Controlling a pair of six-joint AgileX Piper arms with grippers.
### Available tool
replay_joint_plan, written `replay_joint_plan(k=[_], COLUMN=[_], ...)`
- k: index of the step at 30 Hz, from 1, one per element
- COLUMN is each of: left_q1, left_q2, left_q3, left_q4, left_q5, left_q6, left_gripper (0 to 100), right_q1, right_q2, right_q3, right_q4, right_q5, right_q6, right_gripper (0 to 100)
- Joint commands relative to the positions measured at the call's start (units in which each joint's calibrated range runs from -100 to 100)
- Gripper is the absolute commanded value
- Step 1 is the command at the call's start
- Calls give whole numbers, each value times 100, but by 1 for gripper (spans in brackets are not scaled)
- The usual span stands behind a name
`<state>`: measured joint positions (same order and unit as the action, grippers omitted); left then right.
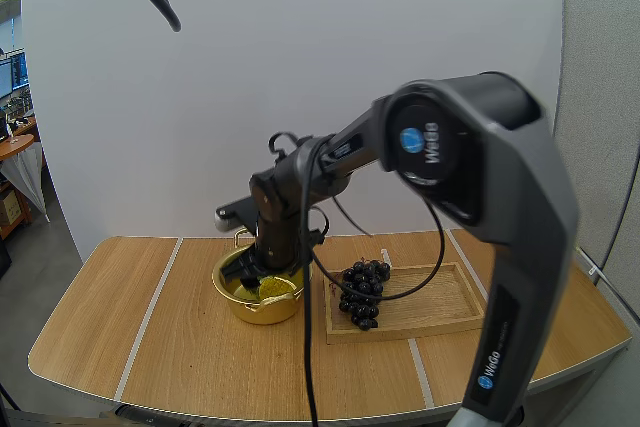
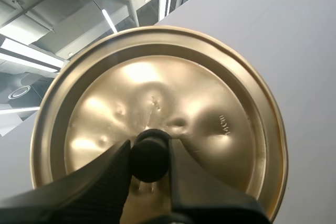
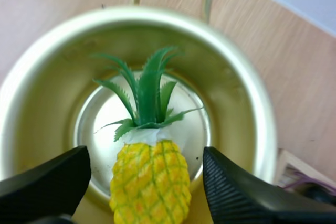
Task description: Open the pot, put the pineapple inside, and close it
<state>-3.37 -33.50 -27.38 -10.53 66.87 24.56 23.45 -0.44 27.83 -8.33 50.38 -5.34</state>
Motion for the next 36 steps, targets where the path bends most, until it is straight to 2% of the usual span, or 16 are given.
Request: replay_joint_plan(k=[1, 10, 18, 24, 36], left_q1=[-25, -25, -25, -25, -25], left_q2=[-42, -42, -42, -42, -42], left_q3=[-45, -45, -45, -45, -45], left_q4=[3, 3, 3, 3, 3], left_q5=[-209, -209, -209, -209, -209], left_q6=[-43, -43, -43, -43, -43], left_gripper=[0, 0, 0, 0, 0], right_q1=[-9, -9, -9, -9, -9], right_q2=[-599, -2274, -3935, -5032, -6453], right_q3=[-36, 148, 846, 1331, 1497], right_q4=[-41, -16, -26, -26, -116], right_q5=[452, 1408, 1695, 2348, 4872], right_q6=[-29, -29, -29, -39, -28], right_gripper=[100, 100, 100, 100, 100])
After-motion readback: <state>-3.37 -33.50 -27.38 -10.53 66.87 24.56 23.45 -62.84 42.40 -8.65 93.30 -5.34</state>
